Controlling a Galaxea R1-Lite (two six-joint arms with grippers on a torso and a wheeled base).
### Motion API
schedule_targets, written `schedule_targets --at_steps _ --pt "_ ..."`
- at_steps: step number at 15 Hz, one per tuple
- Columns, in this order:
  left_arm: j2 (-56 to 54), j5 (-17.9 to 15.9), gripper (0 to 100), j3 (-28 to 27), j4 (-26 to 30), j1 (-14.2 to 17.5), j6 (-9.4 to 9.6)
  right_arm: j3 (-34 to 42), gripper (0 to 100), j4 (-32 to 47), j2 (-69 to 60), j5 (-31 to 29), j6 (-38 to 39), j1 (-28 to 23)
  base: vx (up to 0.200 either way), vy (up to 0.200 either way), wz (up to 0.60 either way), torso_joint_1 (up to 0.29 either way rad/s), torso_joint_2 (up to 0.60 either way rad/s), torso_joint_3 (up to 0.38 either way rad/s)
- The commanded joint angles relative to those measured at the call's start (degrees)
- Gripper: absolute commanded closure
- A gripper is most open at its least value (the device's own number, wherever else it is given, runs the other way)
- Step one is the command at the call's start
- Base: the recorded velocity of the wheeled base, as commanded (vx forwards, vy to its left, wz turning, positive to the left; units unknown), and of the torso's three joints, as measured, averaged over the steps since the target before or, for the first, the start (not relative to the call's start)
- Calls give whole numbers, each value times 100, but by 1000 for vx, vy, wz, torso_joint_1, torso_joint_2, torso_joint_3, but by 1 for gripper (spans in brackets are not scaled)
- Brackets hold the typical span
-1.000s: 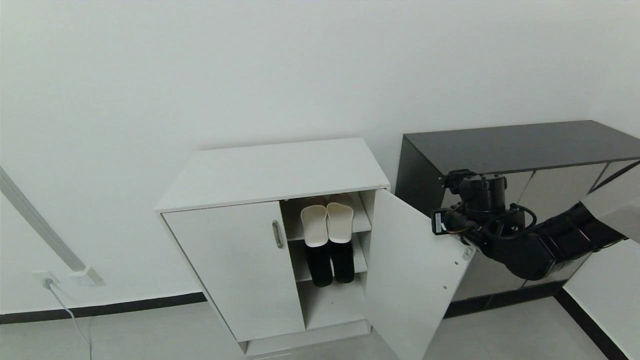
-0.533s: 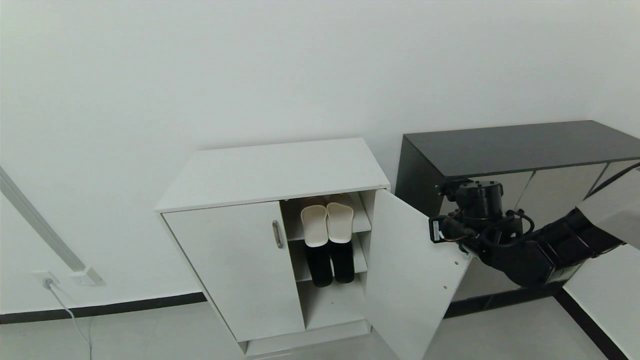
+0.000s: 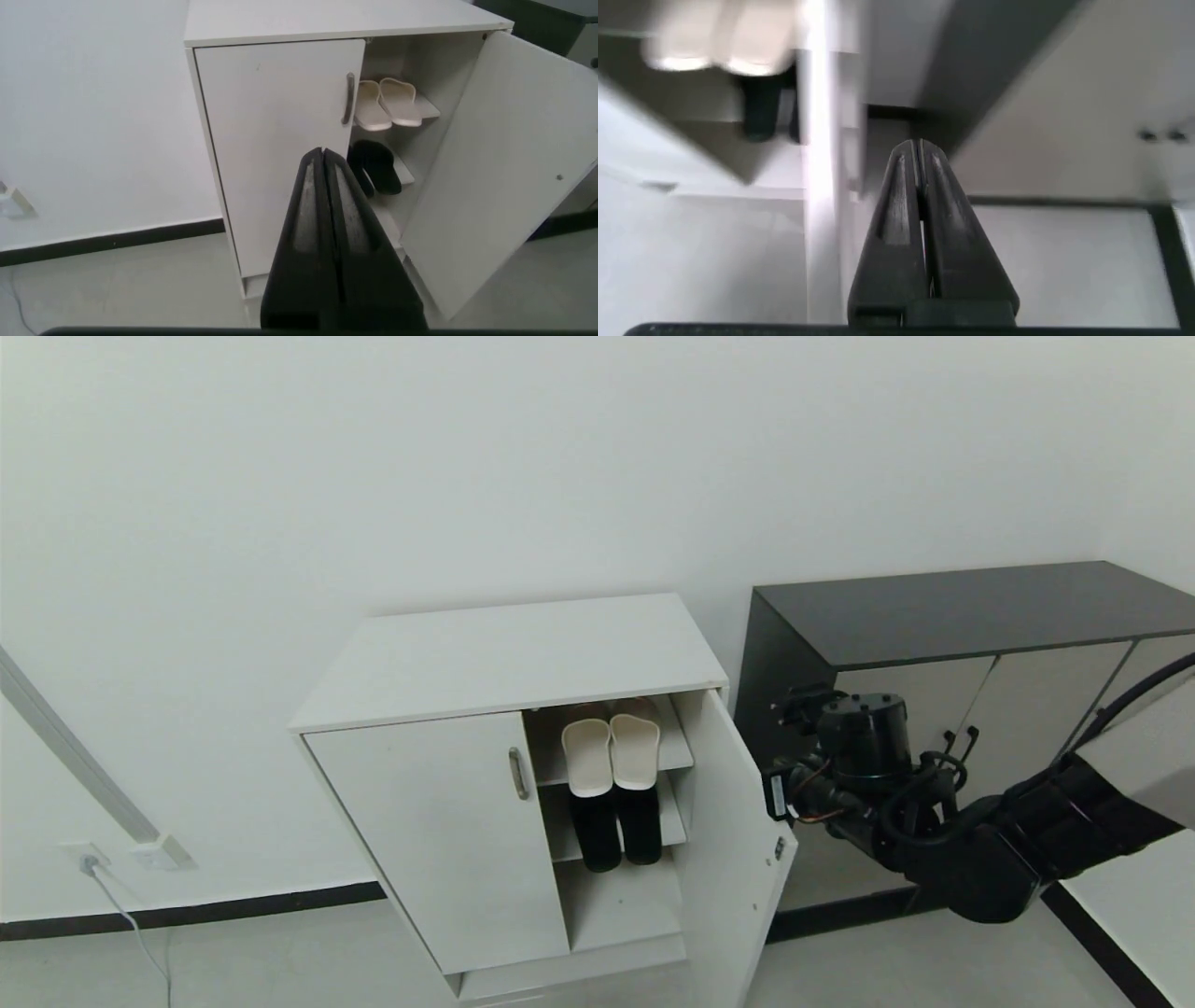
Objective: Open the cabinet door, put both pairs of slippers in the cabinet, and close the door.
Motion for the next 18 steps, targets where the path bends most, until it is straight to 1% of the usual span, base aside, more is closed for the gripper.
schedule_targets --at_steps 1,5,8,13,16,18 --pt "7 1 100 0 0 1 -2 173 100 -73 -201 41 4 184 0 0 0 0 0 0" --pt "7 1 100 0 0 1 -2 648 100 -794 -350 419 -58 298 0 0 0 0 0 0" --pt "7 1 100 0 0 1 -2 788 100 -803 -500 586 -58 342 0 0 0 0 0 0" --pt "7 1 100 0 0 1 -2 832 100 -803 -500 595 -58 403 0 0 0 0 0 0" --pt "7 1 100 0 0 1 -2 894 100 -803 -508 630 -58 482 0 0 600 -2 2 5" --pt "7 1 100 0 0 1 -2 902 100 -812 -508 770 -66 482 0 0 600 10 2 0"
